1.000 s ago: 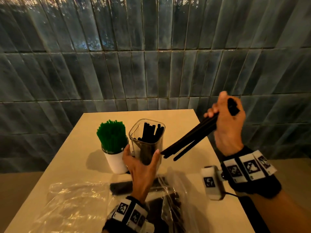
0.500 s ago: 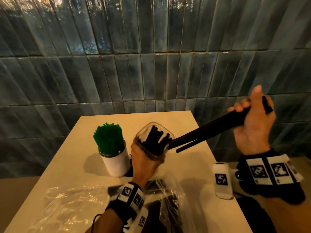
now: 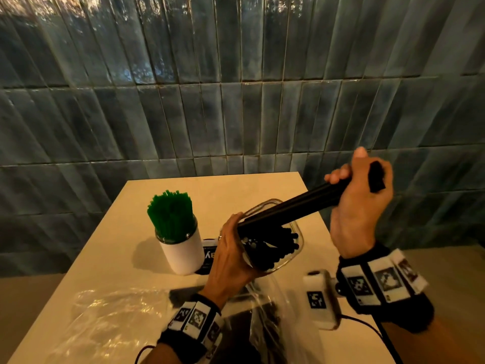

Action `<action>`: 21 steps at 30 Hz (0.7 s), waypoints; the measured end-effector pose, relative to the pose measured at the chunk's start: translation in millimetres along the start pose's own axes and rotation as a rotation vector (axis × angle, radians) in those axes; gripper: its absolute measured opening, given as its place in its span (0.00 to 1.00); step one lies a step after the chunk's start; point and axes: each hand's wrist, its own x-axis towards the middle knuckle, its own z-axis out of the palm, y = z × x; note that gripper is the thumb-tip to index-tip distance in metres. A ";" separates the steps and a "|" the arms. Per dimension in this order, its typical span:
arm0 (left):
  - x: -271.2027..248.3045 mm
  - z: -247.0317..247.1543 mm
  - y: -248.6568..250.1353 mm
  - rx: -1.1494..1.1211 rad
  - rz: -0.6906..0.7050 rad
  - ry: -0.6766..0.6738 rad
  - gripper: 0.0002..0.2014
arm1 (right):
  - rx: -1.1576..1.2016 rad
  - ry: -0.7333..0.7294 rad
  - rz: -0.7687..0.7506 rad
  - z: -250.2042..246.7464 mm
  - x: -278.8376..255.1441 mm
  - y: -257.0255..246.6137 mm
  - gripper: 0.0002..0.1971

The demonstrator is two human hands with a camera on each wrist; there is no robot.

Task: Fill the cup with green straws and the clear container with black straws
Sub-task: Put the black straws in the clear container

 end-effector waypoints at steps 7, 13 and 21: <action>-6.3 1.5 -0.3 -0.001 -0.078 0.074 0.53 | -0.063 -0.099 -0.097 -6.7 -16.2 6.1 0.09; -9.6 2.9 -5.3 -0.020 -0.114 0.029 0.55 | -0.078 -0.107 -0.164 -8.9 -11.7 2.2 0.09; -6.4 4.7 12.2 -0.037 -0.032 0.062 0.54 | -0.409 -0.637 -0.075 -18.5 -54.3 29.8 0.06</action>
